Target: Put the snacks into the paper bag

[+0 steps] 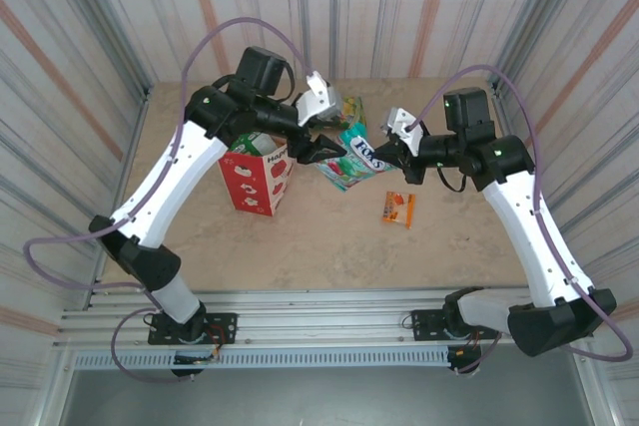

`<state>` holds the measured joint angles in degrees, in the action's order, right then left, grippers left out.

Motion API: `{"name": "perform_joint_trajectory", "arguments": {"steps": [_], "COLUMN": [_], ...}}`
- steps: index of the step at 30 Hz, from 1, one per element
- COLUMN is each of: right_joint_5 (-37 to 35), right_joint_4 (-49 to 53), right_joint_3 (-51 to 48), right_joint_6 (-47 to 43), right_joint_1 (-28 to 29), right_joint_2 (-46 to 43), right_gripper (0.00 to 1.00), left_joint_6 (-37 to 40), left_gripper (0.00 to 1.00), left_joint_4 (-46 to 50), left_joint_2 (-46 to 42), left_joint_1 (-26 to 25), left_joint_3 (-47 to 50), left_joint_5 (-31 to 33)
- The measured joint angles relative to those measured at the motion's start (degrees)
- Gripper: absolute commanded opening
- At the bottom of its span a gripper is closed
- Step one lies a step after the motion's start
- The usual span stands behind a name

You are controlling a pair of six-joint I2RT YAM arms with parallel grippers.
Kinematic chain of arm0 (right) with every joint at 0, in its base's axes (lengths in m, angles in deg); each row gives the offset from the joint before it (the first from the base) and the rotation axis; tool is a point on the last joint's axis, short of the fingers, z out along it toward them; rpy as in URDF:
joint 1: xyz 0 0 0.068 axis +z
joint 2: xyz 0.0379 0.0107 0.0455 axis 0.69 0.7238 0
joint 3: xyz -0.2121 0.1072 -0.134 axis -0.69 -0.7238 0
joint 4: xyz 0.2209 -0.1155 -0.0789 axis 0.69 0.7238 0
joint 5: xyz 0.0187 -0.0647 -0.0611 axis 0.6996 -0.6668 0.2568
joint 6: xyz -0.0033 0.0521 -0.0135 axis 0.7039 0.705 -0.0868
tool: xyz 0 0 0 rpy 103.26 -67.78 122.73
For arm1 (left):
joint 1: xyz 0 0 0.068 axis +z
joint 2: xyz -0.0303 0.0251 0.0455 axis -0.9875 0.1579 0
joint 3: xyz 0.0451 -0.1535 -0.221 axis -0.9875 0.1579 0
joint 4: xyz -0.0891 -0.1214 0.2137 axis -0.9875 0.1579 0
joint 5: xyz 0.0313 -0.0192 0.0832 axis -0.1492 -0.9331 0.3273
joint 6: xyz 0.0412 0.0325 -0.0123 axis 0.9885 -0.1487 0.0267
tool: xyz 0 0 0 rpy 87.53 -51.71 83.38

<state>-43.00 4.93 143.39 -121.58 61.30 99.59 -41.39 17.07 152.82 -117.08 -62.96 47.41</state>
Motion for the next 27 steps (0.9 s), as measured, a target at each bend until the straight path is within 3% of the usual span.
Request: {"name": "perform_joint_trajectory", "arguments": {"steps": [5, 8, 12, 16, 22, 27], "right_joint_5": [1.99, 2.97, 3.26, 3.08, 0.26, -5.33], "right_joint_4": [-0.61, -1.84, -3.67, -5.99, -15.63, -25.33], "right_joint_3": [0.55, 0.63, 0.63, 0.63, -4.28, -10.93], "right_joint_6": [-0.35, -0.33, -0.11, 0.98, 9.27, 22.49], "right_joint_1": [0.00, 0.00, 0.00, 0.00, -0.92, -3.93], "right_joint_2": [-0.35, -0.50, -0.55, -0.61, -4.39, -7.76], "right_gripper": [0.00, 0.00, 0.00, 0.01, 0.55, 0.65], "left_joint_6": [1.01, 1.66, 2.78, 2.99, 0.24, -7.23], "left_gripper": [0.64, 0.50, 0.23, 0.09, 0.01, 0.00], "left_joint_4": [2.10, 3.17, 4.76, 5.84, 6.34, 1.97], "left_joint_2": [2.82, 3.80, 4.31, 4.31, 4.31, 3.91], "left_joint_1": [-0.33, -0.33, -0.33, -0.28, 0.35, 3.69], "left_joint_3": [-1.68, -2.60, -3.91, -5.31, -8.50, -10.58], "left_joint_5": [-0.15, -0.55, -1.75, -2.01, -0.52, 2.01]}}
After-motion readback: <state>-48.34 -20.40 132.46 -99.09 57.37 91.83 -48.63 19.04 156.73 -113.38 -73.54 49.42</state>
